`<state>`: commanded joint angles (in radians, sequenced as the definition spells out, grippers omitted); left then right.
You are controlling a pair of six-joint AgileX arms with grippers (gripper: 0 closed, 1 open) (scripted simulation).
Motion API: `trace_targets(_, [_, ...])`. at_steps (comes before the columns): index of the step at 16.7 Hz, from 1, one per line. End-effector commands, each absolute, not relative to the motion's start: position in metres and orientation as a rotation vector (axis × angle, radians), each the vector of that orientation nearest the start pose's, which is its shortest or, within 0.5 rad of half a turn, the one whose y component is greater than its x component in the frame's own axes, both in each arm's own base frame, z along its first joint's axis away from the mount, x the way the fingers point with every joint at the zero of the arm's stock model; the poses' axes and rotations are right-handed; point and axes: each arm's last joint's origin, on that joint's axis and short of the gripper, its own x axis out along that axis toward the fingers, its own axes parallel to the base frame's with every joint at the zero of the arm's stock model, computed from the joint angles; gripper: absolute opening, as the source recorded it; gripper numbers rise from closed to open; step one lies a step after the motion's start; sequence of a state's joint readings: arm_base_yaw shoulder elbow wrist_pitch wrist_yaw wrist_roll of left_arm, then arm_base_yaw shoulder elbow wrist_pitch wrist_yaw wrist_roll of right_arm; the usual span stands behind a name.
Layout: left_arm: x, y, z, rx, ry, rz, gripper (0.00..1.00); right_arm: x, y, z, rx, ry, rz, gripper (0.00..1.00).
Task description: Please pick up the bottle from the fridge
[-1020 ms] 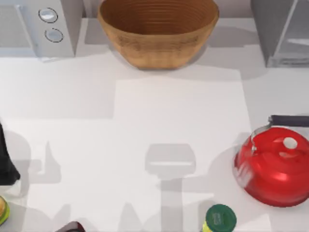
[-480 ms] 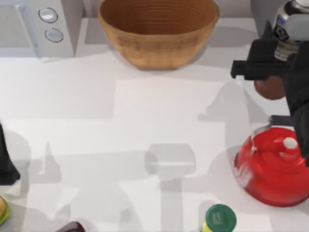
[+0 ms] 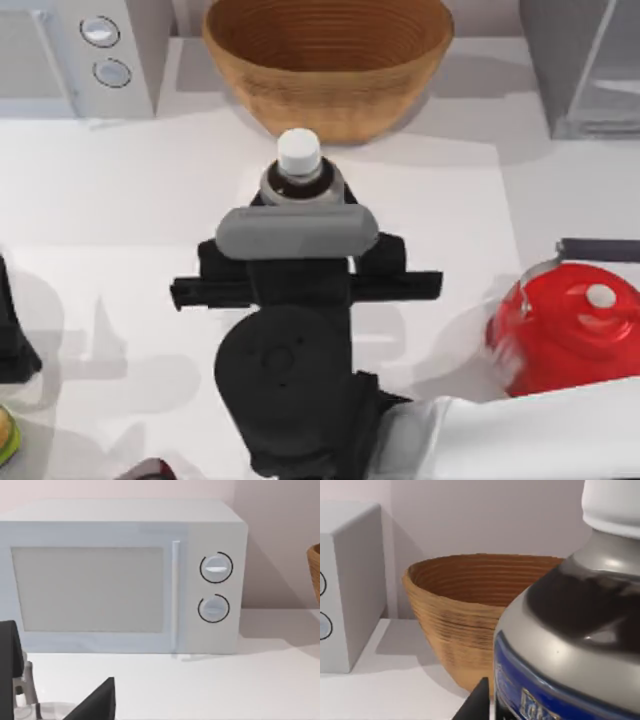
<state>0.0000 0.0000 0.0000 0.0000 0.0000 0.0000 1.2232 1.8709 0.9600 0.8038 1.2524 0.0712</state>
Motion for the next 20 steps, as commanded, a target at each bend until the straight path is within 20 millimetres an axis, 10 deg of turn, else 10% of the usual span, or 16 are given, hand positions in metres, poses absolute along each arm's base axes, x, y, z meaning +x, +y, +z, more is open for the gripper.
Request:
trace_targets(4, [0.106,-0.001,0.16,0.0,0.0,0.0,1.0,0.115,0.391,0.156,-0.012,0.004,-0.003,0.0])
trace_targets(10, [0.106,-0.001,0.16,0.0,0.0,0.0,1.0,0.107,0.398,0.15,-0.005,0.001,-0.002,0.0])
trace_targets(20, [0.106,-0.001,0.16,0.0,0.0,0.0,1.0,0.157,0.398,0.109,-0.005,0.001,-0.002,0.0])
